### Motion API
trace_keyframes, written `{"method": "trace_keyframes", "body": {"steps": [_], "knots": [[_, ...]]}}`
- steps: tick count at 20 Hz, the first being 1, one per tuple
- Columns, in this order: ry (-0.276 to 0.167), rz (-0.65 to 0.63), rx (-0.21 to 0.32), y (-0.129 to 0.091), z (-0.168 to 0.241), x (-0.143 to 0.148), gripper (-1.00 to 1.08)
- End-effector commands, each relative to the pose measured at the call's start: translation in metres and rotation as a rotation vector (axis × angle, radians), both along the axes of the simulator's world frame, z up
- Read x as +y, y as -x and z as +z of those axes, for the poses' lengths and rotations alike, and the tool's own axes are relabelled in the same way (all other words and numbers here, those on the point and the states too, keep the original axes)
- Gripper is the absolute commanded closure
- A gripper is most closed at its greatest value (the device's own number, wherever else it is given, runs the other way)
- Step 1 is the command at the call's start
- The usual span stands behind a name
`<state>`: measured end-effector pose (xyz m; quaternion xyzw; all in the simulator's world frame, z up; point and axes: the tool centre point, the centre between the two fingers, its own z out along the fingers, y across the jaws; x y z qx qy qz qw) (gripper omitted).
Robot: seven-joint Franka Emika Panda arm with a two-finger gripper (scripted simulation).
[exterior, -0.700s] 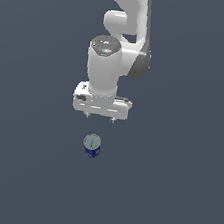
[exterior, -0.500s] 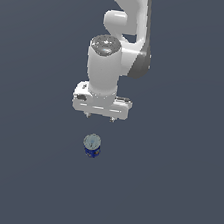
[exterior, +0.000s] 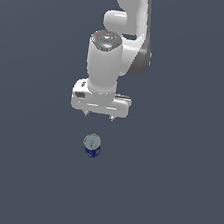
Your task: Pick up the object and move it to a goal position.
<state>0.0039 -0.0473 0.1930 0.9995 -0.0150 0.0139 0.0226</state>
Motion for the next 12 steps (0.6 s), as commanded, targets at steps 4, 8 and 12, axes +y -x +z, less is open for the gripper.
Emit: {"method": "trace_keyframes", "body": {"steps": [4,8,12], "knots": [[0.000,0.021,0.003,-0.004,-0.003,-0.001,-0.92],[-0.002,0.059,0.008,-0.011,-0.009,-0.002,-0.92],[-0.005,0.117,0.014,-0.022,-0.019,-0.005,-0.92]]}}
